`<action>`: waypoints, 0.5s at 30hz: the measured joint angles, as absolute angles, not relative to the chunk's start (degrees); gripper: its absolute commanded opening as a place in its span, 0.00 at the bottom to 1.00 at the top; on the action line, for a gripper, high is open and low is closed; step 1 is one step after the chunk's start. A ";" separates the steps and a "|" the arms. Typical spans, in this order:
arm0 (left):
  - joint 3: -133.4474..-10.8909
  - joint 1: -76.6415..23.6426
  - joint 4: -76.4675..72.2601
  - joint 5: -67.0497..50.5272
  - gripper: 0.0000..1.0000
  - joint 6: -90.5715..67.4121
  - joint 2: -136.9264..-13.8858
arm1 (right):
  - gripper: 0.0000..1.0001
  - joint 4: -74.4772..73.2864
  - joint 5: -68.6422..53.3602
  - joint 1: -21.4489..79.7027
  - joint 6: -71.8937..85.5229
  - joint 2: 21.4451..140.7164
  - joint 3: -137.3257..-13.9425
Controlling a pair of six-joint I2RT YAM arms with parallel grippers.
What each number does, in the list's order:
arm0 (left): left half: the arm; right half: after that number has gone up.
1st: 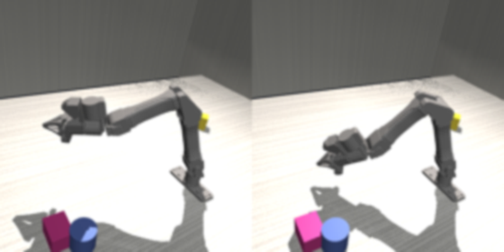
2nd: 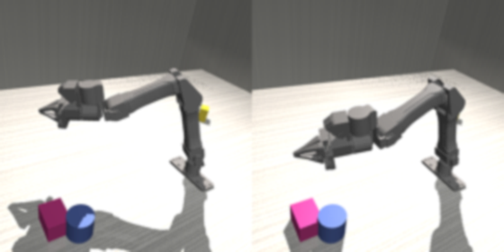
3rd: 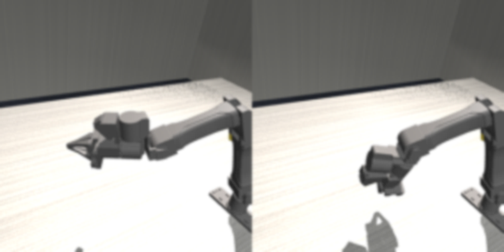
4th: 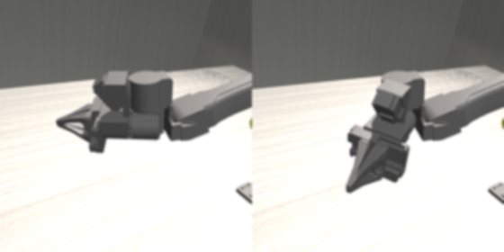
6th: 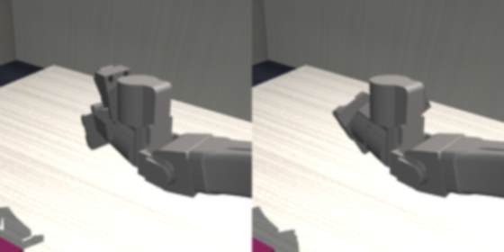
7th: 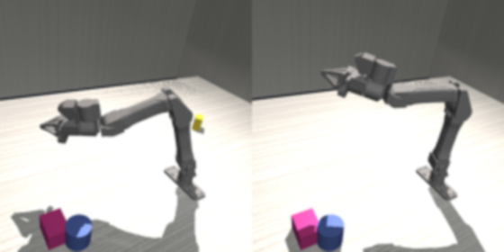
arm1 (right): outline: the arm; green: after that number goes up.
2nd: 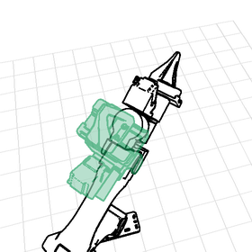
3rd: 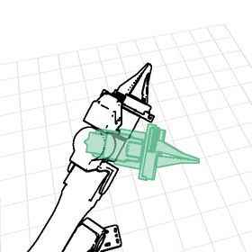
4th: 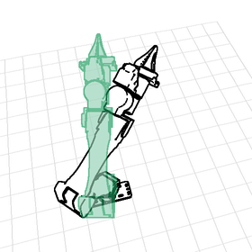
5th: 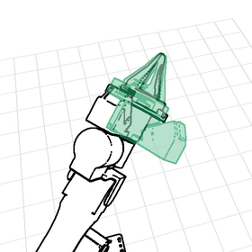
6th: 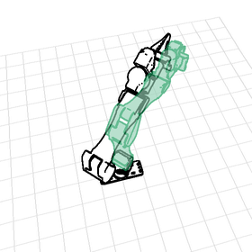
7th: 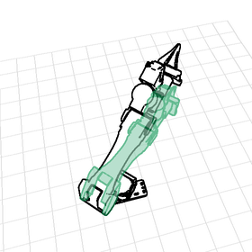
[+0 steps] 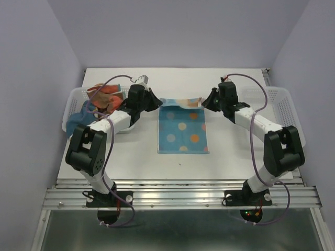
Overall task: Fold and stack the towels
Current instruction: Fold the towel
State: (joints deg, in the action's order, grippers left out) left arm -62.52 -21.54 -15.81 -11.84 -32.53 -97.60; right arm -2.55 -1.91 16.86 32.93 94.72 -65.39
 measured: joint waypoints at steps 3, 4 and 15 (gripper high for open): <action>-56.66 -22.98 -17.28 -11.20 0.00 -33.63 -92.84 | 0.01 -3.20 -1.80 18.57 34.26 90.15 -59.57; -54.28 -23.42 -17.39 -10.92 0.00 -34.20 -90.98 | 0.01 -3.66 -1.69 19.16 34.72 88.66 -58.02; -38.57 -30.04 -17.17 -5.45 0.00 -39.27 -75.66 | 0.01 -6.44 -0.38 23.18 37.65 73.08 -45.58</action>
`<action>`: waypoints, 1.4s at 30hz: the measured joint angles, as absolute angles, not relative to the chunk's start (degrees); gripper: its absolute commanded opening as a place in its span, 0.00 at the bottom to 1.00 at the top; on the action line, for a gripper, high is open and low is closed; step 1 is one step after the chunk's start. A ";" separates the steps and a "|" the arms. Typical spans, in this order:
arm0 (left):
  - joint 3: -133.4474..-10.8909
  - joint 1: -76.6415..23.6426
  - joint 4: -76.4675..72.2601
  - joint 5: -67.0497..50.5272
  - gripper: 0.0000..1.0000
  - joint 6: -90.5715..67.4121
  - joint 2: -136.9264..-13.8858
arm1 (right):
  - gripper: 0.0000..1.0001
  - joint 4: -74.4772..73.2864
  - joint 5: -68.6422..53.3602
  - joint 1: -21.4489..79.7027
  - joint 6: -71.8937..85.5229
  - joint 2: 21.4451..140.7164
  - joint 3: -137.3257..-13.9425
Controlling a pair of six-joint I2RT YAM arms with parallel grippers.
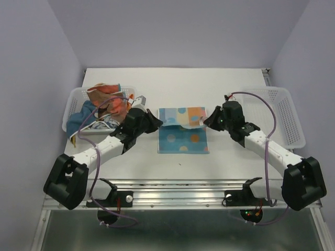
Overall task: Fold and stack the towels
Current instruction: Fold the towel
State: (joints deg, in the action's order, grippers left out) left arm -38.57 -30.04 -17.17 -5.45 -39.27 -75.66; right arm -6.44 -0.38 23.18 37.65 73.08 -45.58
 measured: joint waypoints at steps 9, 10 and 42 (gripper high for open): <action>-34.11 -33.50 -16.80 -2.87 0.00 -42.59 -68.73 | 0.01 -9.23 -0.67 23.70 38.85 64.31 -40.51; -33.34 -33.80 -16.43 -2.68 0.00 -42.96 -68.45 | 0.01 -9.37 -0.91 23.70 38.89 63.92 -40.12; -29.19 -38.26 -4.43 2.11 0.72 -45.36 -62.46 | 0.68 -8.78 -5.82 25.58 39.75 65.73 -29.12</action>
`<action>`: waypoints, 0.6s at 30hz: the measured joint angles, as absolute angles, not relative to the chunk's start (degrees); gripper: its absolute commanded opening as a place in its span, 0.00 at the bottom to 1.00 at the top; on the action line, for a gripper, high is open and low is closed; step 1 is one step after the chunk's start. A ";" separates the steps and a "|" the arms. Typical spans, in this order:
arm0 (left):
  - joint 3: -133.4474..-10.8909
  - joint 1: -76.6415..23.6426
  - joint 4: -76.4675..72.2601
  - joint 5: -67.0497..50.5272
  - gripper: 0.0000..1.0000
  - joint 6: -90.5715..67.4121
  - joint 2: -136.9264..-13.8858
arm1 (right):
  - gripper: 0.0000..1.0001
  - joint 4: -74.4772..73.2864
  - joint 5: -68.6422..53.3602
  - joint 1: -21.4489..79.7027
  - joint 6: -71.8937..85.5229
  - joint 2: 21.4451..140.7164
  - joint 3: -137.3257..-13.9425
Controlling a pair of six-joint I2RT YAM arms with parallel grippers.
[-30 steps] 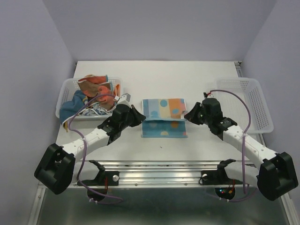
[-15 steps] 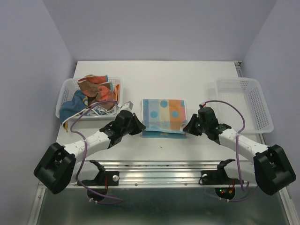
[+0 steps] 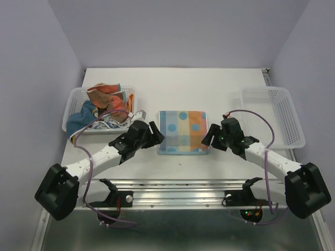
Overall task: Fold and stack the towels
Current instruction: Fold the towel
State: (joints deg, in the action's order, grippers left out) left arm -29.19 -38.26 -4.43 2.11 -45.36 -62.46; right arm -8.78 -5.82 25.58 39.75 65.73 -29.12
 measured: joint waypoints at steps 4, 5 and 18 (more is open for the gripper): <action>-36.07 -36.80 -3.97 3.38 0.70 -43.00 -70.63 | 0.72 -11.75 -1.48 25.58 38.65 68.23 -34.59; -37.71 -36.16 -4.21 3.36 0.70 -42.41 -72.55 | 0.72 -12.21 -0.16 25.58 38.33 69.54 -36.71; -55.09 -26.96 -7.05 -2.57 0.56 -34.24 -94.15 | 0.49 -11.42 3.40 18.72 32.51 93.38 -57.82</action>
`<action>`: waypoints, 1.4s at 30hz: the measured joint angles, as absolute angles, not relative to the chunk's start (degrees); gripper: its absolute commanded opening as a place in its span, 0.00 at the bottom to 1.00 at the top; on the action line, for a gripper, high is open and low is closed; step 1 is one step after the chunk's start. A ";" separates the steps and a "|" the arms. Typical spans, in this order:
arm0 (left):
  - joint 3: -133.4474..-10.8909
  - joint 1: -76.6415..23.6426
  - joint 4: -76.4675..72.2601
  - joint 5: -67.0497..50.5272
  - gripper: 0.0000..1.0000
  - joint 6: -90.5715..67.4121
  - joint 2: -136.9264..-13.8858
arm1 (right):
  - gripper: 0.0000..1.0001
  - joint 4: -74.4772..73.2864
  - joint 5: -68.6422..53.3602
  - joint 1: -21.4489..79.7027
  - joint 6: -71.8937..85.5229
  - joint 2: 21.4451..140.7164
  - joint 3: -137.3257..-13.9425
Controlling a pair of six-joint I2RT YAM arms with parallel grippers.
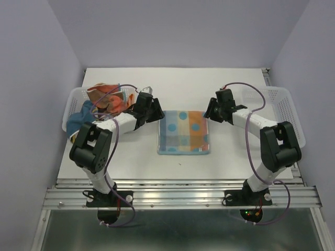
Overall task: Fold and stack the towels
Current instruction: Fold the towel
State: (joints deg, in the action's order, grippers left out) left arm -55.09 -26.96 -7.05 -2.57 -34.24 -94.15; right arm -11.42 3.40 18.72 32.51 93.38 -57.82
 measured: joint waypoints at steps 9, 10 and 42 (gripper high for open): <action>-63.61 -23.75 -6.83 -6.98 0.41 -31.33 -105.01 | 0.41 -10.90 -0.54 15.66 29.54 103.09 -65.52; -64.23 -23.44 -6.83 -7.40 0.41 -31.18 -105.80 | 0.40 -10.74 -0.97 15.42 29.43 104.07 -66.13; -58.04 -21.65 -12.40 -14.41 0.00 -30.11 -100.20 | 0.01 -8.12 -9.67 14.20 27.83 101.38 -64.90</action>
State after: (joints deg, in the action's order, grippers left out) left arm -58.04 -21.65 -12.40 -14.41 -30.11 -100.20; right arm -8.12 -9.67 14.20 27.83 101.38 -64.90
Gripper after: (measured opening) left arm 0.025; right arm 0.015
